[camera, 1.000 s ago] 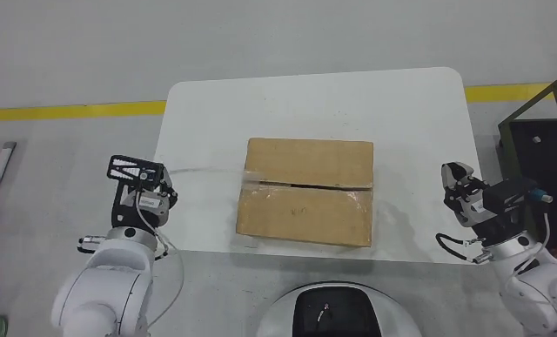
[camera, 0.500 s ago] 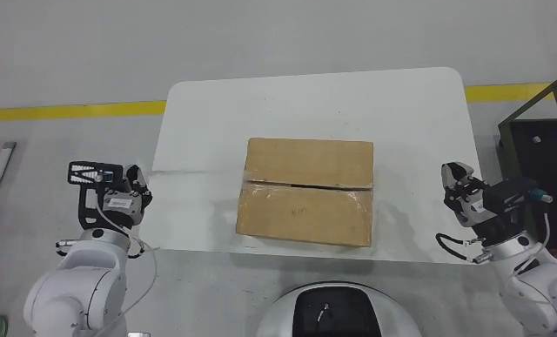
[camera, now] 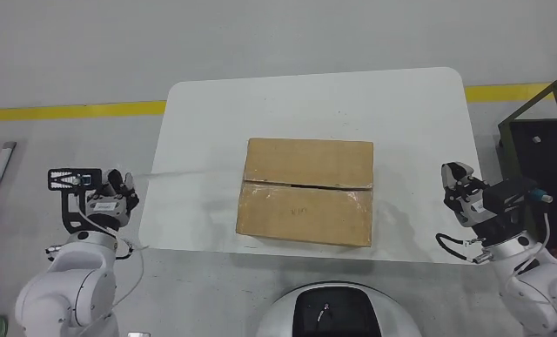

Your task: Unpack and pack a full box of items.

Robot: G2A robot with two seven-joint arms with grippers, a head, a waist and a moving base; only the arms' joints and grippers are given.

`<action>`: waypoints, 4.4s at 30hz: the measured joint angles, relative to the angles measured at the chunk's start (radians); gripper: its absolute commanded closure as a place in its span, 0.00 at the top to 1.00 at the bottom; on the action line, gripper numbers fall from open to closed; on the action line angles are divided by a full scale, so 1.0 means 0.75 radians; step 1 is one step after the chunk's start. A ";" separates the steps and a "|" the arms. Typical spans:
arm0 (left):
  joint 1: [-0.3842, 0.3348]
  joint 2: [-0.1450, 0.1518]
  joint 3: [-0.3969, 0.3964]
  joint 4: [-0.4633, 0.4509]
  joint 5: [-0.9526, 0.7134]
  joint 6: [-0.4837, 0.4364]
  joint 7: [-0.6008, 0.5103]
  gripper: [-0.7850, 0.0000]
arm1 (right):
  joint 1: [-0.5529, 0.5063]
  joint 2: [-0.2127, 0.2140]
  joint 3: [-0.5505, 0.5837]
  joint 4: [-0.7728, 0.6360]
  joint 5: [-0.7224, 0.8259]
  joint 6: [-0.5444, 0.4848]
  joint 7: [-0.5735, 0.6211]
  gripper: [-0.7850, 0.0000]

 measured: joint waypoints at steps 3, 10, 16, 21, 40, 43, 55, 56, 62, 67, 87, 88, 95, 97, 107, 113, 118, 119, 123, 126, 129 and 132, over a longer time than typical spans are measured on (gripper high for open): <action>0.005 0.002 -0.014 0.004 -0.009 0.008 0.006 1.00 | 0.000 0.000 0.000 0.000 0.000 0.000 0.000 0.00; 0.030 0.004 -0.038 -0.013 -0.075 0.004 0.068 1.00 | 0.000 0.000 0.000 0.000 0.000 0.000 0.000 0.00; 0.059 0.002 0.015 -0.117 -0.147 -0.020 0.120 1.00 | 0.000 0.000 0.000 0.000 0.000 0.000 0.000 0.00; 0.028 -0.002 0.286 -0.161 -0.199 -0.099 0.155 1.00 | 0.000 0.000 0.000 0.000 0.000 0.000 0.000 0.00; -0.695 -0.102 1.361 0.248 0.128 -0.179 -0.281 1.00 | 0.000 0.000 0.000 0.000 0.000 0.000 0.000 0.00; -0.755 -0.114 1.417 0.277 0.190 -0.195 -0.388 1.00 | 0.000 0.000 0.000 0.000 0.000 0.000 0.000 0.00; -0.873 -0.149 1.557 0.328 0.490 -0.249 -0.596 0.44 | 0.000 0.000 0.000 0.000 0.000 0.000 0.000 0.00; -0.875 -0.153 1.564 0.337 0.509 -0.242 -0.594 0.40 | 0.000 0.000 0.000 0.000 0.000 0.000 0.000 0.00; -0.884 -0.168 1.591 0.367 0.610 -0.263 -0.581 0.00 | 0.000 0.000 0.000 0.000 0.000 0.000 0.000 0.00; -0.872 -0.177 1.585 0.358 0.632 -0.255 -0.509 0.00 | 0.000 0.000 0.000 0.000 0.000 0.000 0.000 0.00; -0.920 -0.242 1.601 0.284 0.565 -0.325 -0.429 1.00 | 0.001 0.000 -0.001 0.000 0.001 0.002 0.000 0.00; -0.928 -0.246 1.598 0.293 0.552 -0.328 -0.424 1.00 | 0.002 0.000 -0.002 0.000 0.001 0.005 0.001 0.00; -1.060 -0.276 1.576 0.366 0.533 -0.393 -0.413 1.00 | -0.005 -0.002 0.001 -0.008 0.006 0.017 -0.002 0.00; -1.103 -0.285 1.578 0.396 0.537 -0.411 -0.415 1.00 | -0.009 -0.002 0.004 -0.011 0.009 0.020 -0.003 0.00; -1.356 -0.358 1.641 0.727 0.552 -0.456 -0.356 1.00 | -0.040 -0.005 0.038 -0.028 0.024 0.038 -0.021 0.00; -1.469 -0.407 1.693 0.919 0.553 -0.449 -0.315 1.00 | -0.064 -0.006 0.053 -0.032 0.025 0.043 -0.031 0.00; -1.523 -0.451 1.739 1.072 0.517 -0.444 -0.333 1.00 | -0.076 -0.008 0.061 -0.039 0.026 0.051 -0.033 0.00; -1.538 -0.463 1.753 1.106 0.511 -0.446 -0.337 1.00 | -0.079 -0.008 0.063 -0.040 0.025 0.054 -0.033 0.00; -1.569 -0.496 1.779 1.186 0.491 -0.427 -0.332 1.00 | -0.087 -0.010 0.067 -0.043 0.026 0.058 -0.037 0.00; -1.581 -0.514 1.787 1.231 0.485 -0.417 -0.328 1.00 | -0.093 -0.011 0.067 -0.042 0.024 0.060 -0.039 0.00; -1.590 -0.528 1.786 1.266 0.487 -0.407 -0.324 1.00 | -0.096 -0.012 0.064 -0.044 0.022 0.061 -0.039 0.00; -1.596 -0.539 1.788 1.285 0.511 -0.396 -0.323 1.00 | -0.097 -0.013 0.062 -0.047 0.021 0.060 -0.042 0.00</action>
